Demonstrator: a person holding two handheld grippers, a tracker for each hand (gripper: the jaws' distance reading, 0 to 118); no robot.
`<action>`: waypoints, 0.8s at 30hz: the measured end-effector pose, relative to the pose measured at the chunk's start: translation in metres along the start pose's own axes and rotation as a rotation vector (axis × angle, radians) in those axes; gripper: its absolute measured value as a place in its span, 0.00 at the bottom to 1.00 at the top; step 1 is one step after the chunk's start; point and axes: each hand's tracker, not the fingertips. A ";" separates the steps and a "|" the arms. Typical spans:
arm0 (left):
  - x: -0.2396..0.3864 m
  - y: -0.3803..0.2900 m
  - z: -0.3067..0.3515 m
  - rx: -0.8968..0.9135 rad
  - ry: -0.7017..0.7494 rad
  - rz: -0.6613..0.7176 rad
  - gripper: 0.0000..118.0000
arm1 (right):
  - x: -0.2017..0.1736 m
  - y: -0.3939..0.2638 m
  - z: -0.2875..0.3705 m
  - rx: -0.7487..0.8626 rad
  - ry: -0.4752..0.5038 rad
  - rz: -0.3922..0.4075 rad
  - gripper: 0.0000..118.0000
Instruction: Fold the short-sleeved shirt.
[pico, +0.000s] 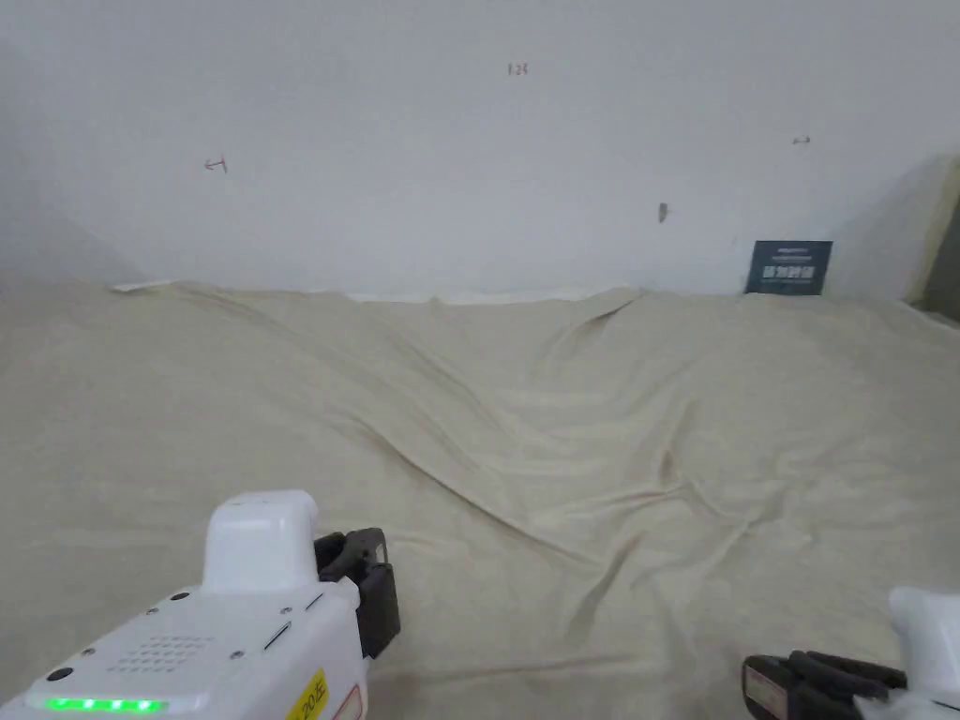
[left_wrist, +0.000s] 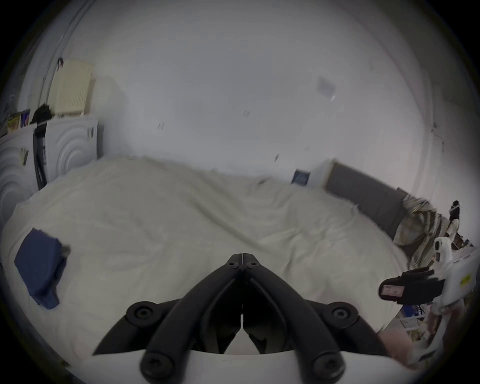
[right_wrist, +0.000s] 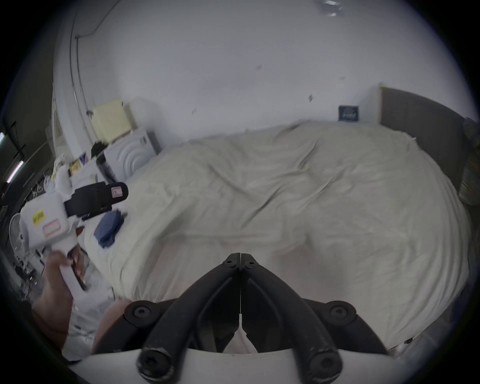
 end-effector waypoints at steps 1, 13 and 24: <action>0.009 0.002 0.007 0.040 0.002 -0.022 0.00 | 0.001 0.001 0.010 0.054 -0.006 -0.003 0.00; 0.067 0.023 0.113 0.536 0.200 -0.315 0.00 | -0.032 -0.016 0.108 0.800 -0.220 0.198 0.00; 0.042 -0.048 0.085 0.389 0.291 -0.372 0.00 | -0.010 -0.064 0.038 0.669 -0.413 0.219 0.00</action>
